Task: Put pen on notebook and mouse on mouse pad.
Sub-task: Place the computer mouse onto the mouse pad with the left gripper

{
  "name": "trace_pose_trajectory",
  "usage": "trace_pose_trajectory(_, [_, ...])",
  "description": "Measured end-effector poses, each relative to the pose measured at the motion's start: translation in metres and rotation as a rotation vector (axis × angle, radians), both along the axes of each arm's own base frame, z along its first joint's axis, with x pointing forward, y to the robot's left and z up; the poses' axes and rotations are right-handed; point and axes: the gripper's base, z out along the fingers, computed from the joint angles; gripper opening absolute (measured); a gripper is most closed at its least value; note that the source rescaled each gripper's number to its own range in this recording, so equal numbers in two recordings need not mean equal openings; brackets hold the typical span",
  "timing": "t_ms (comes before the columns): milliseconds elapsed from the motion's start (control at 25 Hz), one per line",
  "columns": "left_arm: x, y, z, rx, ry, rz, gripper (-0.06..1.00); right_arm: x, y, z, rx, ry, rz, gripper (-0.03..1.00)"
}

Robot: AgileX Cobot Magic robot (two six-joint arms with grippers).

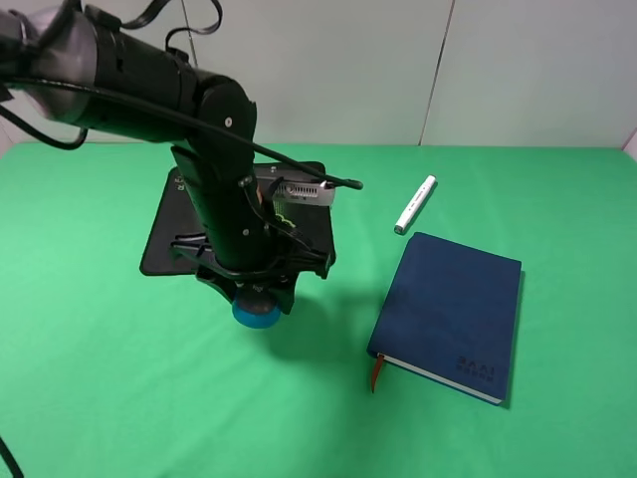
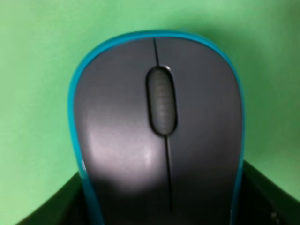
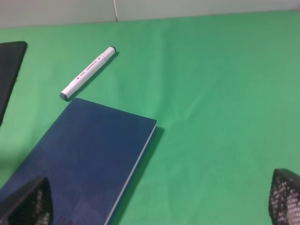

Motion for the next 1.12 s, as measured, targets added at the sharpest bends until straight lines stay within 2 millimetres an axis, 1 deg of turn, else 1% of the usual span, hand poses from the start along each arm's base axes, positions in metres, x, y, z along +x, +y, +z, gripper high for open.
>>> trace_pose_trajectory(120, [0.013,0.003,0.014,0.028,-0.023,-0.01,0.0,0.0,0.0,0.0,0.0,0.0,0.0,1.0])
trace_pose_trajectory(240, [0.03,0.012,0.024,0.038,-0.057,0.002,0.0,0.0,0.0,0.0,0.0,0.0,0.0,1.0])
trace_pose_trajectory(440, [0.061,0.04,0.038,0.047,-0.098,0.026,0.0,0.0,0.0,0.0,0.0,0.0,0.0,1.0])
trace_pose_trajectory(640, [0.089,0.07,0.049,0.068,-0.166,0.061,0.0,0.0,0.0,0.0,0.0,0.0,0.0,1.0])
trace_pose_trajectory(720, [0.103,0.079,0.051,0.077,-0.19,0.08,0.0,0.0,0.0,0.0,0.0,0.0,0.0,1.0])
trace_pose_trajectory(800, [0.118,0.084,0.047,0.085,-0.198,0.097,0.0,0.0,0.0,0.0,0.0,0.0,0.0,1.0])
trace_pose_trajectory(880, [0.131,0.082,0.041,0.09,-0.196,0.105,0.0,0.0,0.0,0.0,0.0,0.0,0.0,1.0])
trace_pose_trajectory(1000, [0.149,0.075,0.032,0.095,-0.193,0.098,0.0,0.0,0.0,0.0,0.0,0.001,0.0,1.0])
trace_pose_trajectory(1120, [0.162,0.07,0.019,0.1,-0.191,0.084,0.0,0.0,0.0,0.0,0.0,0.001,0.0,1.0])
